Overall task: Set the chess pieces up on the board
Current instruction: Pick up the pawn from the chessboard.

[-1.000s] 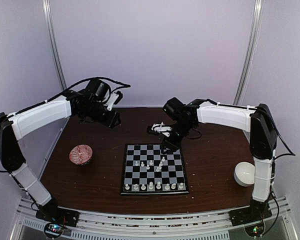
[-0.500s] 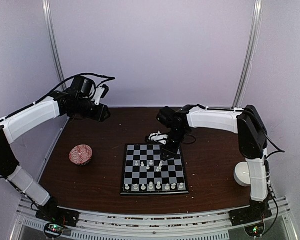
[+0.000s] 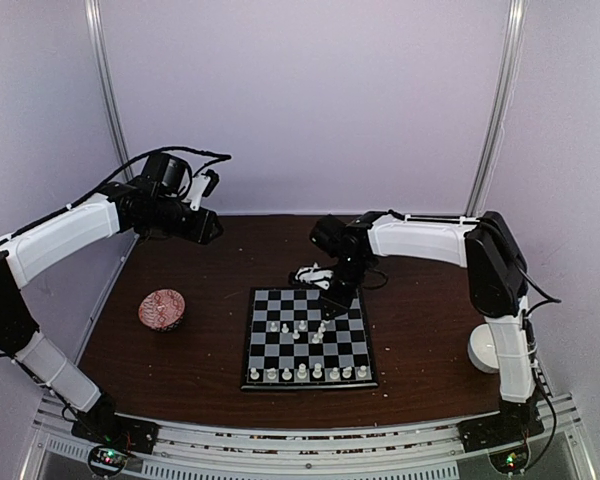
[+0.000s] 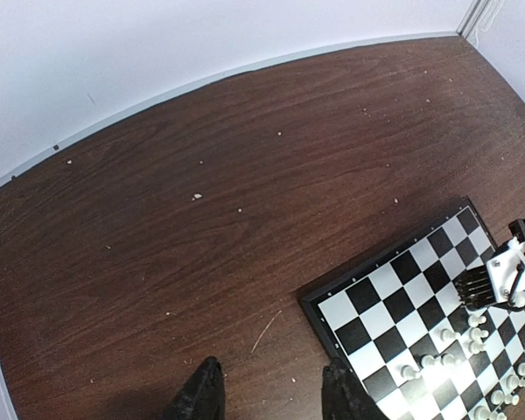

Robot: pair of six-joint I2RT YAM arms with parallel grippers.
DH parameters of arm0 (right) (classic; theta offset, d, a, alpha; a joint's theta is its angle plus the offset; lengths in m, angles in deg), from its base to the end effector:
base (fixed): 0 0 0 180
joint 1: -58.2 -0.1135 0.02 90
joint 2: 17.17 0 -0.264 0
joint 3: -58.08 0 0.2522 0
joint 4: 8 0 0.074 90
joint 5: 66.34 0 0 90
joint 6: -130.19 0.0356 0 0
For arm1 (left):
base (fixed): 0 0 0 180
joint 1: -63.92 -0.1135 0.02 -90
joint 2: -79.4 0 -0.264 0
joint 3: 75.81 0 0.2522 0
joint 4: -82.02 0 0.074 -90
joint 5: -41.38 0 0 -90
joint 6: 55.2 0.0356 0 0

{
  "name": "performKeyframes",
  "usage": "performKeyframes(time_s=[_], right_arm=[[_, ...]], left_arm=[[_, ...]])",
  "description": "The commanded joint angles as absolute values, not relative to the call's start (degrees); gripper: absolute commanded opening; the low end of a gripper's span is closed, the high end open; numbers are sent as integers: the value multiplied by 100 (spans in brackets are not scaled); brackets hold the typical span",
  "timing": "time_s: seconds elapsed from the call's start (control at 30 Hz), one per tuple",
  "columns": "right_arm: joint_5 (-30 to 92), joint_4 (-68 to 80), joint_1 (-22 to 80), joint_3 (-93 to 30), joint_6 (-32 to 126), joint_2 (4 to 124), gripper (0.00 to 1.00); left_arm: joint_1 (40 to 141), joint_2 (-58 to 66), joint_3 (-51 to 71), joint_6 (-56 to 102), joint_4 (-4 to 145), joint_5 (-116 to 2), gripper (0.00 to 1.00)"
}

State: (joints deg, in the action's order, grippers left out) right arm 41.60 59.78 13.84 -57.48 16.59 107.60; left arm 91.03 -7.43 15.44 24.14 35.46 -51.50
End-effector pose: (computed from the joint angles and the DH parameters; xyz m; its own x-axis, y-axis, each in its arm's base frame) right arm 0.3096 0.3181 0.1849 -0.3522 -0.8771 -0.3264 -0.9339 0.3062 0.1849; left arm 0.3001 -0.1557 0.3230 -0.6772 0.1392 -0.7225 0.3694 0.9135 -0.1703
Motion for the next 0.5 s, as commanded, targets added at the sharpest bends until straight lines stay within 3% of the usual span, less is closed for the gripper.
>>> performKeyframes(time_s=[0.0, 0.27, 0.47], right_arm=[[4120, 6033, 1360, -5896, 1725, 10847, 21], [4110, 6052, 1356, -5875, 1781, 10802, 11], [3896, 5990, 1360, -5305, 1636, 10070, 8]], left_arm=[[9113, -681, 1512, 2453, 3811, -5258, 39], [9110, -698, 1503, 2469, 3811, -5320, 39], [9105, -700, 1503, 2481, 3813, -5320, 39]])
